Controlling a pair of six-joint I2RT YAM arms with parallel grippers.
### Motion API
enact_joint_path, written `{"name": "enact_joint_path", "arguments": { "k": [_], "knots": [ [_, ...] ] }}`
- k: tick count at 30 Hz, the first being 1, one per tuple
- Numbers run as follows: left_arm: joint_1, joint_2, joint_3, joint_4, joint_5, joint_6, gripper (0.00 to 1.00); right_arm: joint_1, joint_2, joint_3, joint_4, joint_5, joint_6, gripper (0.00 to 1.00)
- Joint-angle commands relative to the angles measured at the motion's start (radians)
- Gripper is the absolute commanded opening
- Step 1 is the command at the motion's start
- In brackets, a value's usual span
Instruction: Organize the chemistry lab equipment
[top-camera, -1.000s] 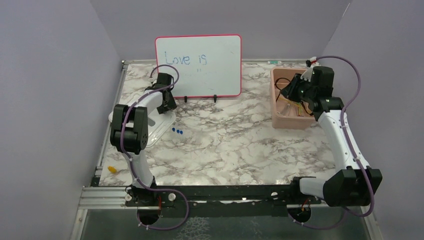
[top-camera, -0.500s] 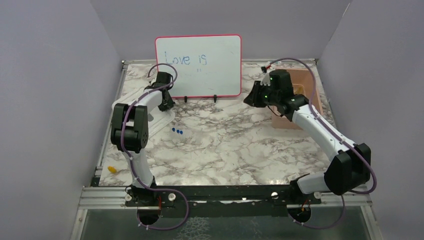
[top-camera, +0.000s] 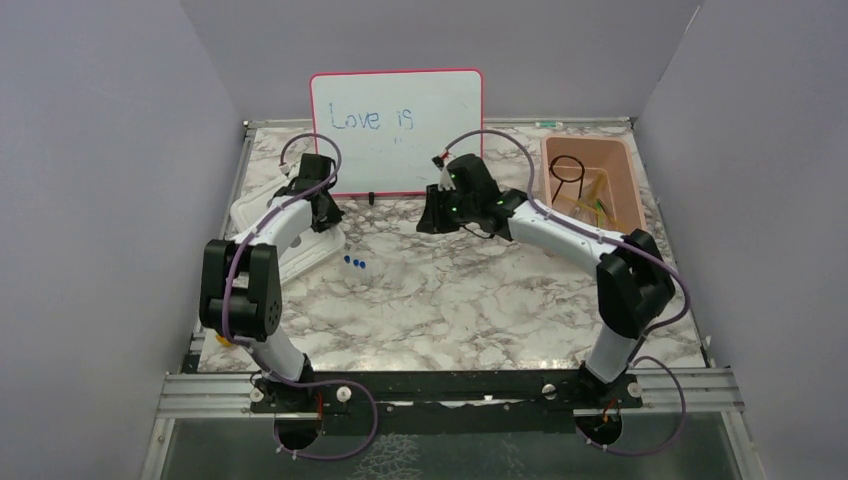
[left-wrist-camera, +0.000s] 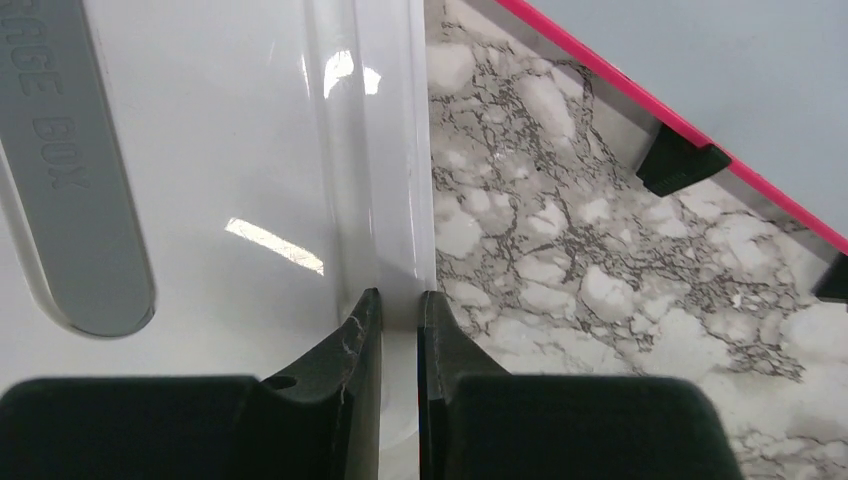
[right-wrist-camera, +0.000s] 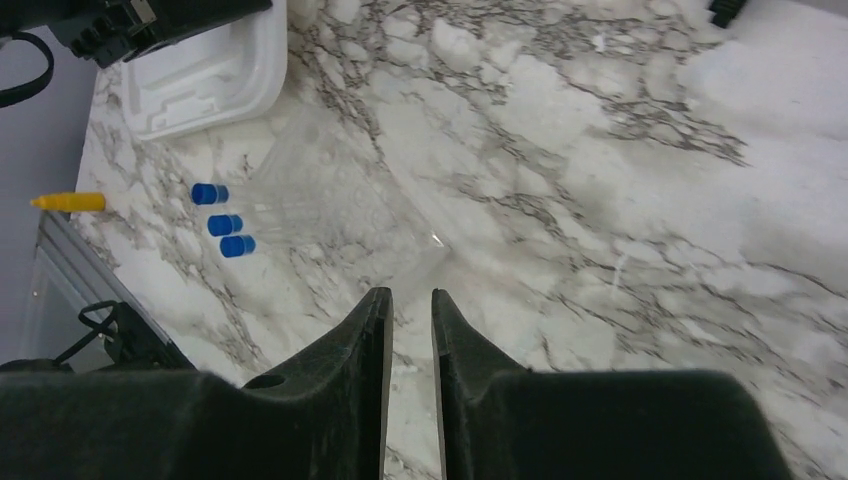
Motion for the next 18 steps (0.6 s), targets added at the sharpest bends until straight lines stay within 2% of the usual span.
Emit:
{"name": "enact_joint_path", "arguments": {
  "k": [1,6,12,18],
  "knots": [
    [0.019,-0.124,-0.074,0.061,0.035,-0.065,0.07,0.046,0.099,0.081,0.124,-0.063,0.061,0.27],
    [0.038,-0.201,-0.113,0.078,0.053,-0.078,0.06,0.065,0.186,0.128,0.244,-0.103,0.140,0.37],
    [0.055,-0.250,-0.133,0.105,0.142,-0.099,0.03,0.104,0.333,0.280,0.251,-0.114,0.200,0.53],
    [0.084,-0.260,-0.126,0.113,0.261,-0.117,0.03,0.136,0.454,0.416,0.284,-0.201,0.236,0.55]
  ]
}}
